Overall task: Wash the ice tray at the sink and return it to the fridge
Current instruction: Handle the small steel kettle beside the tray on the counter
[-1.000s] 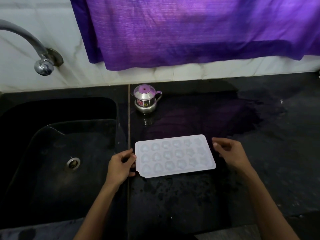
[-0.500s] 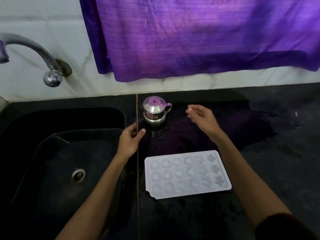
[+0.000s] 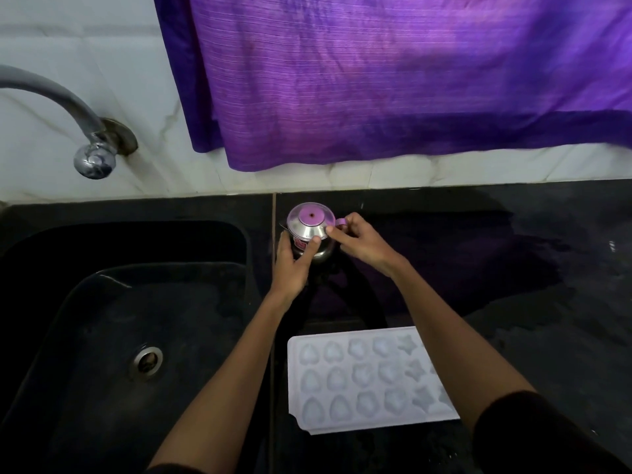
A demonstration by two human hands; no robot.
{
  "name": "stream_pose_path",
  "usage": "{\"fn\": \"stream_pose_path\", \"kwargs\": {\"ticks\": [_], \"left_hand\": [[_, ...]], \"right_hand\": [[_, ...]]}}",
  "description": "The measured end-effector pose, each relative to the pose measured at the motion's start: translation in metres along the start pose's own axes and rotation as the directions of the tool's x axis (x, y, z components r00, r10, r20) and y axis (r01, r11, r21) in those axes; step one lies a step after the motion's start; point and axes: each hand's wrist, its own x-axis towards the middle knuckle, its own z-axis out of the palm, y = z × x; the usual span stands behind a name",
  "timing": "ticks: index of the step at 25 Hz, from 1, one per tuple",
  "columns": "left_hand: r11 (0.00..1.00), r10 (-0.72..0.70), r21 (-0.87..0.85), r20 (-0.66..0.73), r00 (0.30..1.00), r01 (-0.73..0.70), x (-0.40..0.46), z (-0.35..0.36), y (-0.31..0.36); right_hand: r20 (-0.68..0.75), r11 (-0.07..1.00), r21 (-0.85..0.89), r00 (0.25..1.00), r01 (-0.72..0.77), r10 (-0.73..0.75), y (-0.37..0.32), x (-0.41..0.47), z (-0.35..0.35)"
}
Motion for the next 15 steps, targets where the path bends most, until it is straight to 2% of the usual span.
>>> {"fn": "stream_pose_path", "kwargs": {"ticks": [3,6,15], "left_hand": [[1.000,-0.002,0.006,0.023,1.000,0.001,0.000,0.001,0.003],[1.000,0.019,-0.014,0.069,0.997,-0.018,-0.004,0.000,0.003],[0.994,0.097,-0.063,0.122,0.988,-0.090,-0.065,0.041,0.034]], "right_hand": [[0.024,0.995,0.095,0.999,-0.025,0.023,-0.003,-0.003,0.001],[-0.003,0.993,0.120,1.000,-0.015,0.015,-0.001,-0.010,0.000],[-0.141,0.986,-0.007,0.976,0.168,-0.168,-0.010,-0.090,-0.045]]}}
